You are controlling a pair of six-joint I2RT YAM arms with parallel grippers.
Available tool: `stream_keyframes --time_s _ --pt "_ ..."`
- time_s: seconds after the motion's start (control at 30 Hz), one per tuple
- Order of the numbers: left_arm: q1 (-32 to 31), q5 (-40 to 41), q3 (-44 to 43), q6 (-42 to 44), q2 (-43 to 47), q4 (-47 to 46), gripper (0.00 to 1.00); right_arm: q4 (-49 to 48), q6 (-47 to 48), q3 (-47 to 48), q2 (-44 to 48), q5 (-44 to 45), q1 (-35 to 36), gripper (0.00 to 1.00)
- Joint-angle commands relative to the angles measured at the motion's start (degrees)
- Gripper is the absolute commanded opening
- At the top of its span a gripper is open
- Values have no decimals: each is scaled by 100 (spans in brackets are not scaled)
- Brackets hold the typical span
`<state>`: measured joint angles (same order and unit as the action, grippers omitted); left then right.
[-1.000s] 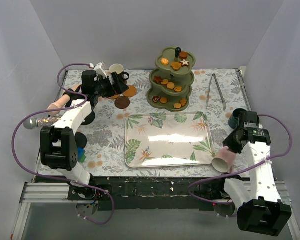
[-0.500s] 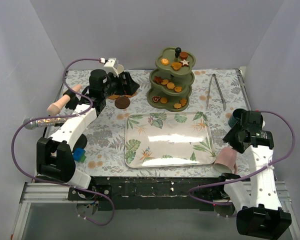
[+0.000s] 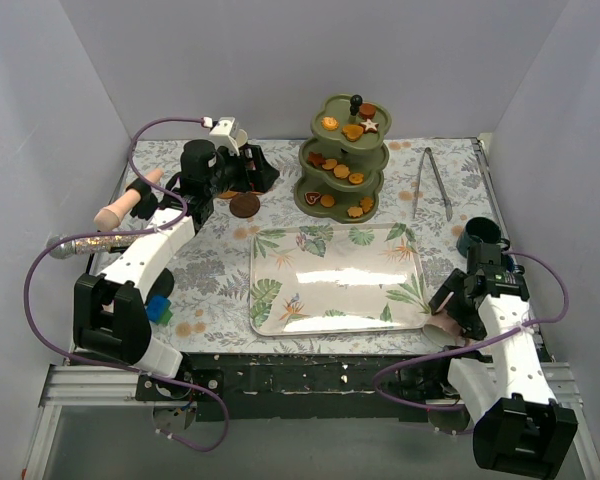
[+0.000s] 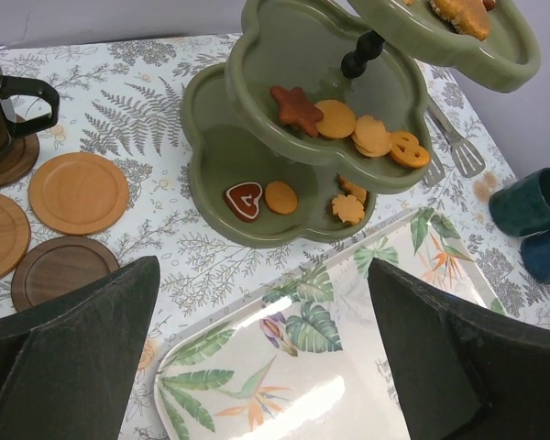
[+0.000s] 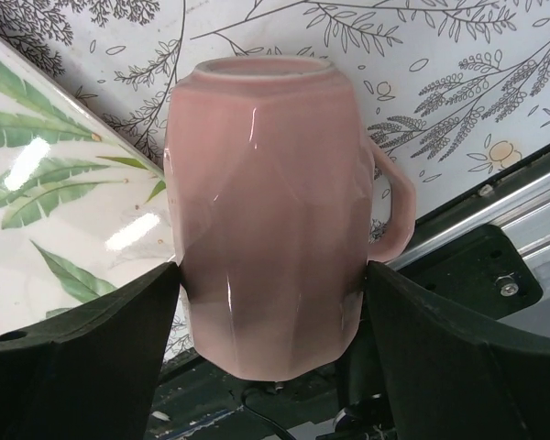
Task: Serve the afternoon tea
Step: Pick up the cup at the center of the board.
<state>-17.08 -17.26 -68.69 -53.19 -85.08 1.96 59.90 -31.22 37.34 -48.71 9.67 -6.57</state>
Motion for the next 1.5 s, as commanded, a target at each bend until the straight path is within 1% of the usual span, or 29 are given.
stream_keyframes --time_s 0.0,0.33,0.53,0.63,0.73,0.77,0.83,0.9,0.97,1.0,1.13,1.2,1.3,1.37,1.43,1.47 --pt "-6 -76 -22 -7 -9 42 98 -197 -235 -227 11 -9 15 88" --pt "3 -146 -57 -25 26 77 98 -733 -455 -552 -481 0 199 89" --pt "-6 -76 -57 36 79 86 98 -839 -587 -552 -675 307 507 88" --pt "3 -15 -66 107 149 112 98 -866 -657 -553 -710 377 648 79" --pt "64 56 -110 212 289 191 98 -848 -640 -544 -745 351 648 56" --pt "117 64 -119 230 368 191 98 -848 -622 -526 -719 316 648 54" --pt "240 82 -145 239 518 217 98 -883 -578 -509 -597 176 648 42" --pt "337 134 -189 300 659 279 98 -875 -560 -404 -421 35 648 29" --pt "337 266 -206 397 738 375 98 -857 -499 -167 -263 -18 648 12" --pt "337 275 -207 414 773 367 98 -814 -464 -44 -201 -18 648 2" --pt "320 12 -137 345 817 271 98 -603 -209 589 -200 61 648 1" --pt "241 3 -93 335 835 235 98 -515 -156 809 -192 9 648 1" --pt "-57 152 13 511 888 218 98 -506 -156 1011 -130 -79 648 1" --pt "-321 187 127 634 949 191 98 -497 -243 1117 -113 -289 648 1" --pt "-628 65 328 713 1028 86 98 -601 -419 1196 -86 -605 648 1" --pt "-812 -31 425 740 1063 25 98 -681 -507 1214 -78 -763 813 1"
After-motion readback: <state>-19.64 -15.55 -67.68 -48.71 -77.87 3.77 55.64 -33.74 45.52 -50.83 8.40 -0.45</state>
